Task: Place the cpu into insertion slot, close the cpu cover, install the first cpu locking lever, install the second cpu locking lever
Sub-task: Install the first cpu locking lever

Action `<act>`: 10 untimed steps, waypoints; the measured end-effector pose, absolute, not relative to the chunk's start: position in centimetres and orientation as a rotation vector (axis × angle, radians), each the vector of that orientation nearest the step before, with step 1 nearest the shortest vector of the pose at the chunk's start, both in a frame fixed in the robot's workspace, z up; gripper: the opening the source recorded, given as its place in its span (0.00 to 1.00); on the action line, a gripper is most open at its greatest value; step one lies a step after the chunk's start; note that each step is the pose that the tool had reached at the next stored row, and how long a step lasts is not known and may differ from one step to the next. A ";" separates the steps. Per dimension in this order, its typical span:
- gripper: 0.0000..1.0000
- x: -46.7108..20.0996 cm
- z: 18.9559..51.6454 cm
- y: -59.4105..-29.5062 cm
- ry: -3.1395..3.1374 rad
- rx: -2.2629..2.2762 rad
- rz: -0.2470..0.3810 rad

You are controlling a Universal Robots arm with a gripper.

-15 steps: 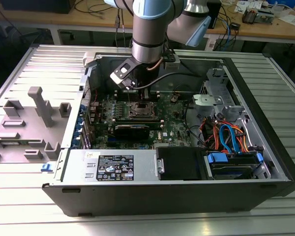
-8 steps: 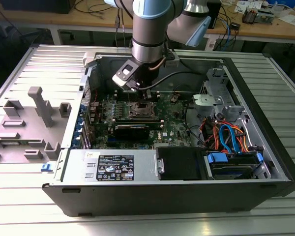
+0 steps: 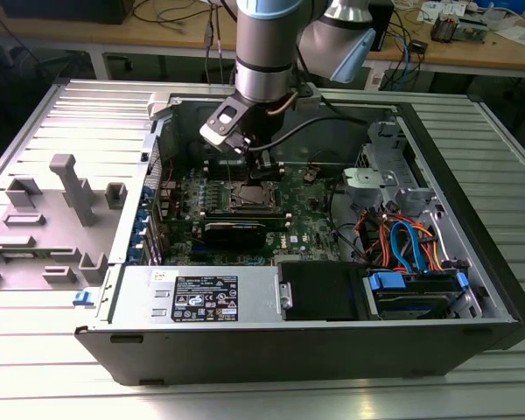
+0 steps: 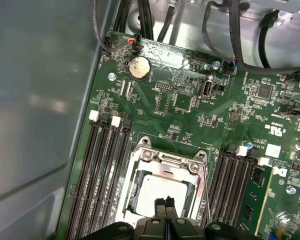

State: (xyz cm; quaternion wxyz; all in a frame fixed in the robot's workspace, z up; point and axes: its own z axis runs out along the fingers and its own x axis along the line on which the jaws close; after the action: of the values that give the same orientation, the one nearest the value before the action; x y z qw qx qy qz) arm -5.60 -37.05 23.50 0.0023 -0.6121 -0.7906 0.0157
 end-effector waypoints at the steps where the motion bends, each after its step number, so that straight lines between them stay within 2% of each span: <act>1: 0.11 -5.6 23.6 -37.0 -2.482 -1.918 0.049; 10: 0.11 -5.6 23.6 -37.0 -2.638 -1.702 0.050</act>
State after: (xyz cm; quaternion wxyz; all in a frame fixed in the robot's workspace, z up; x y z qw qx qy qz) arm -5.60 -37.05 23.57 0.0009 -0.5420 -0.8402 0.0159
